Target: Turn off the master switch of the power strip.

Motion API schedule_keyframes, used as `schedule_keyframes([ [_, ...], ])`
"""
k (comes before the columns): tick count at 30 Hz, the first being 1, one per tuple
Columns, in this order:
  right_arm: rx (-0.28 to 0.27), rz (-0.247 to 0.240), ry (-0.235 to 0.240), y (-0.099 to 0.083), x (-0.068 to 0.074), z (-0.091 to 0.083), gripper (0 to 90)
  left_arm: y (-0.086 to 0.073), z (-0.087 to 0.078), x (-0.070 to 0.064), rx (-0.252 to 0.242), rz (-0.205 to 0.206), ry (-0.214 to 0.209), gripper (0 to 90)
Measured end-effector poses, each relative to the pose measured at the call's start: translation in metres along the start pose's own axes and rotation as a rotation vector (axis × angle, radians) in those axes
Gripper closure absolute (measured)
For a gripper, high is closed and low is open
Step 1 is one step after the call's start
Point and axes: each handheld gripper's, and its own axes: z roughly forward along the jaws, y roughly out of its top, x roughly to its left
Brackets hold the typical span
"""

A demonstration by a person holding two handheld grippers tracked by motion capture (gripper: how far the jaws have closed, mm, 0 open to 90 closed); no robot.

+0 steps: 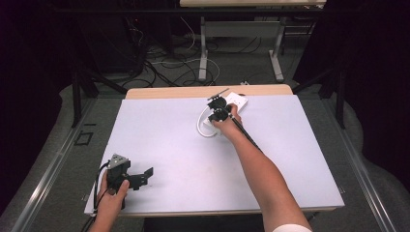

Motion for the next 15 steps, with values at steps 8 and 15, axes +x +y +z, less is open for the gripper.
schedule_keyframes([
  [8, -0.022, -0.003, 0.0, -0.0023, 0.001, 0.0058, 90.0, 0.0001, -0.0009, -0.0001, 0.013, 0.01, -0.003, 0.5],
  [15, -0.005, -0.008, 0.01, -0.0023, 0.0003, 0.0057, 90.0, -0.0004, -0.0004, -0.0008, 0.008, 0.009, -0.003, 0.5],
])
